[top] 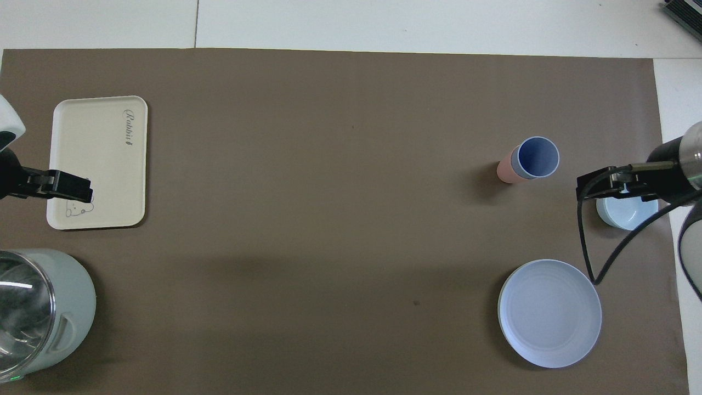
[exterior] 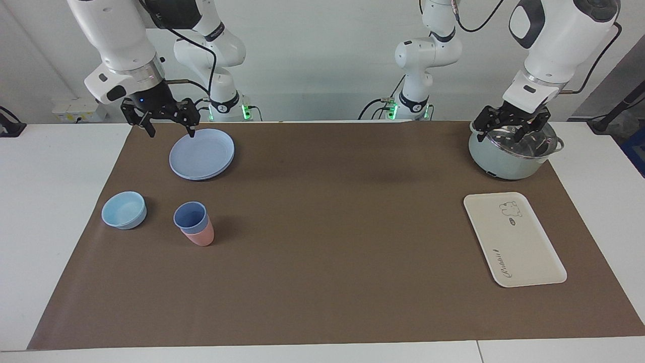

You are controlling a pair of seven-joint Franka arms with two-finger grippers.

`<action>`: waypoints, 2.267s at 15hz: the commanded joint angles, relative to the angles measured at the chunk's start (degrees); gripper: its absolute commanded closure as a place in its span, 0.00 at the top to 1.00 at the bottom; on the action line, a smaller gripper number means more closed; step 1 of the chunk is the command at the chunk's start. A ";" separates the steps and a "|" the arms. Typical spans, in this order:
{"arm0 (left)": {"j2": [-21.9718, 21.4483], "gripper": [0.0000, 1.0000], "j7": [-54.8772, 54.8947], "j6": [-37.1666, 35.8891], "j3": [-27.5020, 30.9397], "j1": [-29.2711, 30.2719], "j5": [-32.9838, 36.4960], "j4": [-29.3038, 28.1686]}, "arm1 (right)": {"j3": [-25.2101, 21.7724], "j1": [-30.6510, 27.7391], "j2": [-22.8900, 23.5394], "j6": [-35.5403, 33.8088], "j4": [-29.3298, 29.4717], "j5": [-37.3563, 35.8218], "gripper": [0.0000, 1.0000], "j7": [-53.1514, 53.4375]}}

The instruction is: Place cup on tray

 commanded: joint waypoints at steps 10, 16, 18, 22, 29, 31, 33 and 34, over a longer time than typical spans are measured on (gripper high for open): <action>0.14 1.00 0.10 -2.80 -0.48 1.61 -4.26 3.17 | -0.32 -0.98 -1.62 -0.78 -1.68 -0.70 1.00 -1.04; -0.56 1.00 -0.43 -2.17 -0.66 1.00 -4.26 1.06 | -0.59 -2.56 3.37 2.47 4.18 -0.60 0.91 13.26; -0.56 1.00 -0.52 -1.91 -0.75 1.00 -4.26 1.06 | -0.68 -2.65 6.89 4.39 7.36 -0.87 0.90 22.12; -0.56 1.00 -0.52 -1.47 -0.75 1.09 -4.26 1.06 | -0.77 -4.84 14.44 5.55 14.38 1.49 0.90 38.48; -0.91 1.00 -0.70 -1.38 -0.75 1.00 -4.26 0.36 | -0.68 -10.64 28.68 5.28 23.35 10.37 0.91 43.00; -1.00 1.00 -0.70 -1.38 -0.75 1.00 -4.26 0.36 | -0.68 -12.57 31.67 5.63 23.54 13.96 0.91 43.17; -1.00 1.00 -0.70 -1.38 -0.75 1.00 -4.26 0.01 | -0.77 -14.07 34.40 6.25 23.54 17.22 0.91 43.87; -1.00 1.00 -0.70 -1.30 -0.75 1.00 -4.26 -0.08 | -0.68 -14.16 35.89 6.42 23.54 17.76 0.91 45.09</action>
